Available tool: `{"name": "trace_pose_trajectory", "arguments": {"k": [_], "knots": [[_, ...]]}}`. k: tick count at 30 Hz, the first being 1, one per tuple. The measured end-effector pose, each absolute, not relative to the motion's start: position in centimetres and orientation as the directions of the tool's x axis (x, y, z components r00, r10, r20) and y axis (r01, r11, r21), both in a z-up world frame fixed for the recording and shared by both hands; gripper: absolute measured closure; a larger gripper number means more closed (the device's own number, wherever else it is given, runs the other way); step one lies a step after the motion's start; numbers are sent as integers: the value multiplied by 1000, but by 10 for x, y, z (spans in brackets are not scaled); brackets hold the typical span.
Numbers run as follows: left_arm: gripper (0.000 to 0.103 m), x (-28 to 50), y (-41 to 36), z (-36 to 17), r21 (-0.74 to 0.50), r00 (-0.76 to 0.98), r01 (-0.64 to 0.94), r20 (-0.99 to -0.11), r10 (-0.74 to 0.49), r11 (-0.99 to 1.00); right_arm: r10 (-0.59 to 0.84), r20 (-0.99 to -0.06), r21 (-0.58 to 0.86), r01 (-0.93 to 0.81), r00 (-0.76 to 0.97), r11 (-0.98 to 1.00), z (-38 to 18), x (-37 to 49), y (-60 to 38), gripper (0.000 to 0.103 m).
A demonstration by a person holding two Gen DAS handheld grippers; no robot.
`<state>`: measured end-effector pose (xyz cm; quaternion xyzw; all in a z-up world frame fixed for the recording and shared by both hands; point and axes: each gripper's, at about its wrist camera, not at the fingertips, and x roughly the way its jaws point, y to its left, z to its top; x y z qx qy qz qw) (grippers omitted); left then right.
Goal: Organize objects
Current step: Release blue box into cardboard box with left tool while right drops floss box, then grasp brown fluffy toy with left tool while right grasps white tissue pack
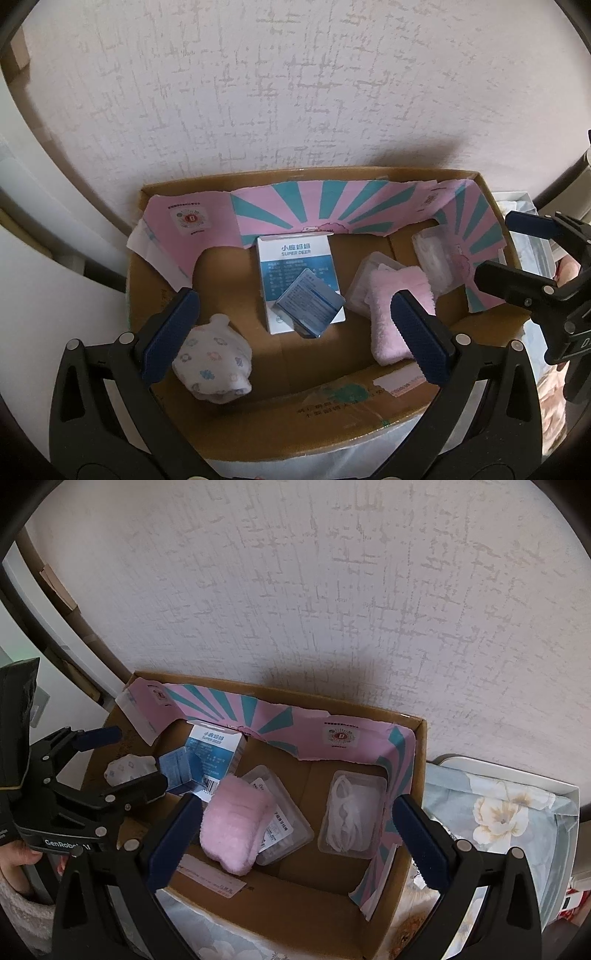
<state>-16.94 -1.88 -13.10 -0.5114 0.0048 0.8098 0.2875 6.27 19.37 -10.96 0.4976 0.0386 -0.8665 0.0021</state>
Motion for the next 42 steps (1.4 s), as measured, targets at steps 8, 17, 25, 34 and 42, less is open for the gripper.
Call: {"name": "trace_pose_trajectory", "arguments": {"k": [8,17,25,34,42], "knots": [[0,-159,-18,-118,-279,-350,-429,-825,443,-859,-12,-868,-48,108,-497,-993,-102,70,191,1],[0,-138,-12,-88,-269,-408,-395,-805,430,-878,-31,-855,-70,175,-517,-982,-73,89,194,0],[0,-109,-8,-51,-246,-541,-289,-756,370,-925,-68,-838,-73,234,-542,-969,-41,109,211,0],[0,-78,-4,-20,-320,-633,-179,-686,358,-930,-80,-789,-119,280,-609,-953,-2,136,245,0],[0,-38,23,-3,-336,-687,-119,-652,322,-934,-107,-768,-138,326,-631,-935,18,156,290,0]]}}
